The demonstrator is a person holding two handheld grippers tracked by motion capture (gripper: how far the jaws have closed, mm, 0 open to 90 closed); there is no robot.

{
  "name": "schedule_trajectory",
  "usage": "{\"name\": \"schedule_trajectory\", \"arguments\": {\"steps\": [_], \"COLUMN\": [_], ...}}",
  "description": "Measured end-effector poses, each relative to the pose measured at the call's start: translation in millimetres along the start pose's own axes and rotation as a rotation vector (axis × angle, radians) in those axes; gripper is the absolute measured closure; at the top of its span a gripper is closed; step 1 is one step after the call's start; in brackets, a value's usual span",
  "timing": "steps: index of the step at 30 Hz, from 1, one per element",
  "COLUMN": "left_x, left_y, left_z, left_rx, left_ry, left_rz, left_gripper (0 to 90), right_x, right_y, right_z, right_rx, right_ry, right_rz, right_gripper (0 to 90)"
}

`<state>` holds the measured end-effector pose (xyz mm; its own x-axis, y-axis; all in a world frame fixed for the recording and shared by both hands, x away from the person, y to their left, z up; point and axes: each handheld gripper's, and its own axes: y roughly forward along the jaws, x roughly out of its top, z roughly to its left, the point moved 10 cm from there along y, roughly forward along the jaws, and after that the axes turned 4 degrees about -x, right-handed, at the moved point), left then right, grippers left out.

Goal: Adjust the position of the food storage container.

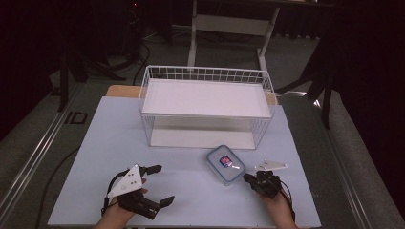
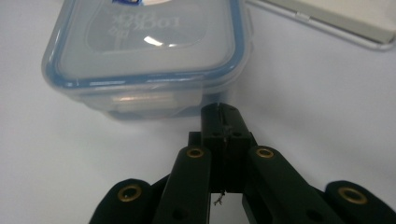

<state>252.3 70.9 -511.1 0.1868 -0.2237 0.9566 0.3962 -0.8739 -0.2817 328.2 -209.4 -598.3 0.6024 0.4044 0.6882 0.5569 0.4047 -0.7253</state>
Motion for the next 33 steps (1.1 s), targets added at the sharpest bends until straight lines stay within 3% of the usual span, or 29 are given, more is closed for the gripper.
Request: {"name": "schedule_trajectory", "arguments": {"steps": [16,23,28,31,33], "left_x": [-0.3,-0.7,-1.5,-1.3,-1.6], "left_y": [1.2,1.5,0.7,1.1,2.1], "left_z": [-1.4,-1.5,-1.5,-0.4,-0.8], "left_rx": [-0.009,-0.009,-0.008,-0.006,-0.007], "left_ry": [-0.001,-0.004,-0.003,-0.005,-0.005], "left_rz": [0.002,0.004,0.007,0.007,0.010], "left_gripper": [1.1,1.1,1.1,1.1,1.1], "right_x": [48.3,65.2,61.7,53.1,46.1], "right_y": [40.8,56.9,49.5,38.7,33.9], "right_z": [8.5,23.2,22.8,26.8,32.5], "right_rx": [-0.018,0.005,0.002,0.029,0.038], "right_ry": [0.000,-0.052,-0.038,-0.031,-0.059], "right_rz": [-0.046,-0.071,-0.076,-0.078,-0.067], "right_gripper": [90.0,90.0,90.0,90.0,90.0]}}
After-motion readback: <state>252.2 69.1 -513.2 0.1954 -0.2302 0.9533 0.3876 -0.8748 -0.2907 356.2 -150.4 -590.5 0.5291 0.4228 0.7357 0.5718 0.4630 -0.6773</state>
